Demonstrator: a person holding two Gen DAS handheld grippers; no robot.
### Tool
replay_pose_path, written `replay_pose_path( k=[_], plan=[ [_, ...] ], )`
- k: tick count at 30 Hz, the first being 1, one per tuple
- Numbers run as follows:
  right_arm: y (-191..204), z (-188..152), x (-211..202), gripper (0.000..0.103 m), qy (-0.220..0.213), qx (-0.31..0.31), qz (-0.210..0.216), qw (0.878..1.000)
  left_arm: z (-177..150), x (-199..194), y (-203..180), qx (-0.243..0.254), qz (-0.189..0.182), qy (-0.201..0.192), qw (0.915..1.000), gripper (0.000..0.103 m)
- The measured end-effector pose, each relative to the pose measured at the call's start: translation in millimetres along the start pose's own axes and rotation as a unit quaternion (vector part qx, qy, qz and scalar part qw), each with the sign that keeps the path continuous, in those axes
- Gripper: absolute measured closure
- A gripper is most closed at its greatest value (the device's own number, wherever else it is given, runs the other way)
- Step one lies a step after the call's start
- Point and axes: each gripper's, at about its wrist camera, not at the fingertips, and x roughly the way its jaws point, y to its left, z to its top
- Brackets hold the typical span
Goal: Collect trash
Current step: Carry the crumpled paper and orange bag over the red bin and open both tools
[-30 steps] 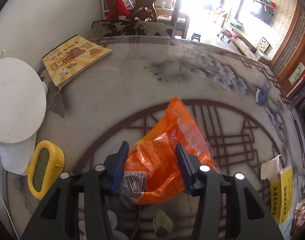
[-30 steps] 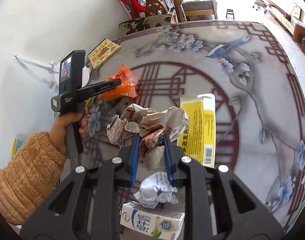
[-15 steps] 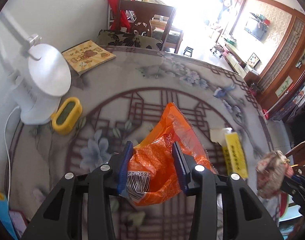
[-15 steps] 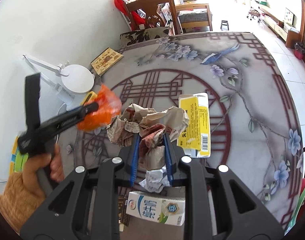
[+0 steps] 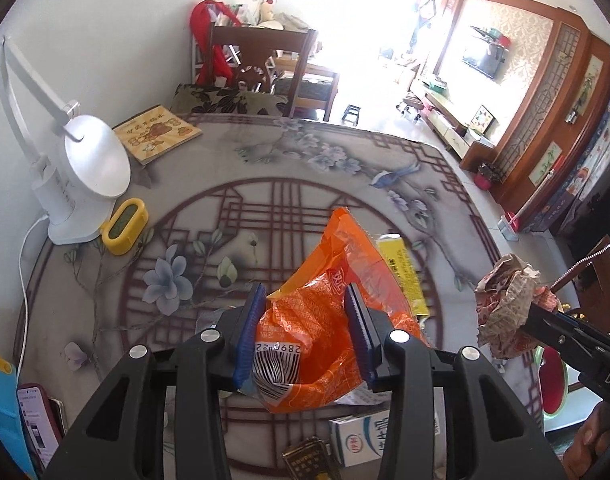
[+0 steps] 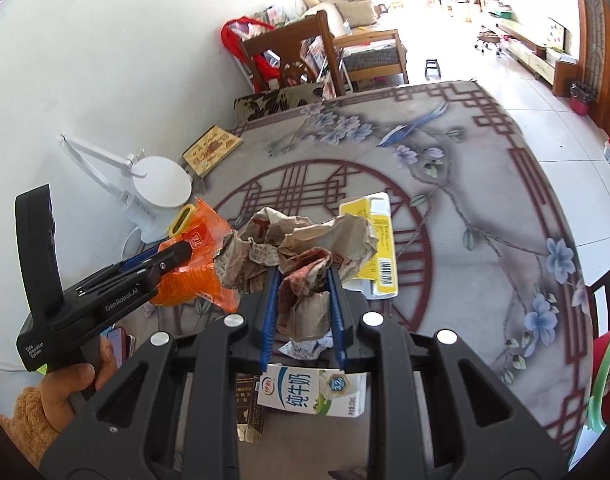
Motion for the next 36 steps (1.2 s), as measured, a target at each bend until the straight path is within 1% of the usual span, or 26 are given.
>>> replay_pose_path(
  k=[7,16,28,36],
  plan=[
    [-22.3,-6.1,-33.2,0.080,-0.029,0.018,-0.008,0.999,-3.7,-8.2,-39.6,0.028,-0.017,-0.002,0.9995,0.064],
    [-69.6,-18.1,-75.2,0.080,-0.056,0.053,-0.020,0.997,-12.1,-13.7,-104.6,0.069,-0.037,-0.004,0.9970,0.064],
    [-142.5,-35.2,-120.4,0.080,-0.072,0.096,-0.041,0.992,-25.7,-10.2,-182.9,0.106,-0.058,0.003,0.9927,0.064],
    [-188.9,-49.6,-150.1,0.080,-0.084,0.123,-0.063,0.987,-36.3,-3.3,-245.0,0.137,-0.081,0.010,0.9873,0.064]
  ],
)
